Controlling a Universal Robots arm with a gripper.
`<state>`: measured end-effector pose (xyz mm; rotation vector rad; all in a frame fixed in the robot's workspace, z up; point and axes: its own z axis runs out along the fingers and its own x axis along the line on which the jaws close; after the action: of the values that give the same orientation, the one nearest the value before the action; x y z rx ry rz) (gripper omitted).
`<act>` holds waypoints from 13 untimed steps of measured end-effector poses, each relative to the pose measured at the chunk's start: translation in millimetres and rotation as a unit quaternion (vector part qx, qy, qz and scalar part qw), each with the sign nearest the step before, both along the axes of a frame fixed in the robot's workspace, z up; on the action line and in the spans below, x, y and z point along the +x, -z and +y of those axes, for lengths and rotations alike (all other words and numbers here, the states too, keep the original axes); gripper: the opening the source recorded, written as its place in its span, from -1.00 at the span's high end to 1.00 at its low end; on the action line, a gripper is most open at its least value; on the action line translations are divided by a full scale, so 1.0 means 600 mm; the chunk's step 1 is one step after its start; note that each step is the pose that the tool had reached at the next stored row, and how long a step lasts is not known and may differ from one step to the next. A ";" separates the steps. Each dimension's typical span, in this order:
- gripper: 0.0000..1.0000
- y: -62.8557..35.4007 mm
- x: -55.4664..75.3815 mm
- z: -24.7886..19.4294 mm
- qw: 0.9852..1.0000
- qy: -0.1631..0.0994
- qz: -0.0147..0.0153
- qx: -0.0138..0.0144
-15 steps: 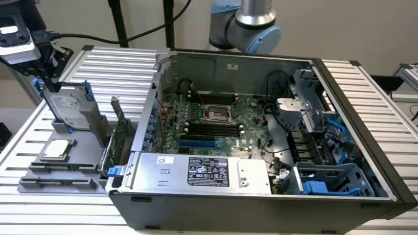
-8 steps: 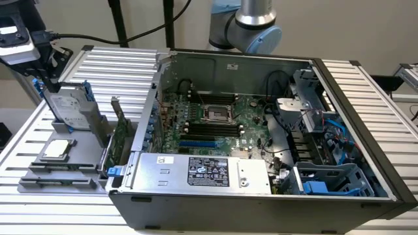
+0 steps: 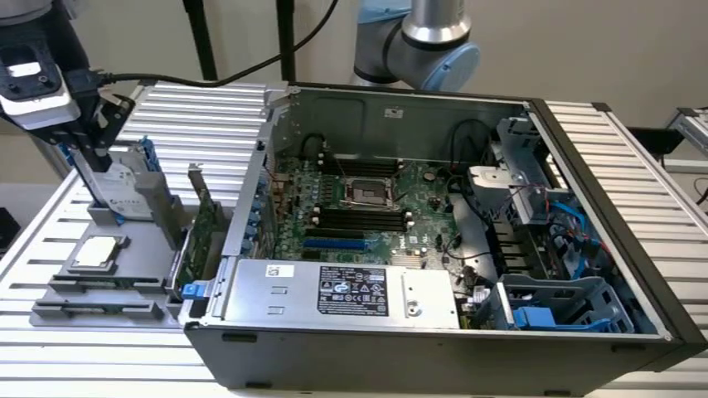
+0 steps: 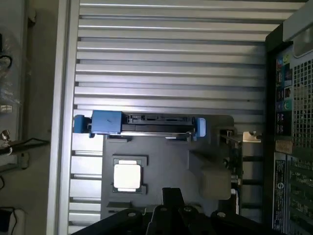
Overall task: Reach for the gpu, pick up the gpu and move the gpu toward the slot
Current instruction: 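Reach for the gpu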
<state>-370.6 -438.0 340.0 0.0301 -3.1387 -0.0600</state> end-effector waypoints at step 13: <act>0.79 0.023 0.097 -0.0264 1.000 0.000 0.000 0.000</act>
<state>-312.4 -453.8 326.4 0.0300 -3.1386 -0.0598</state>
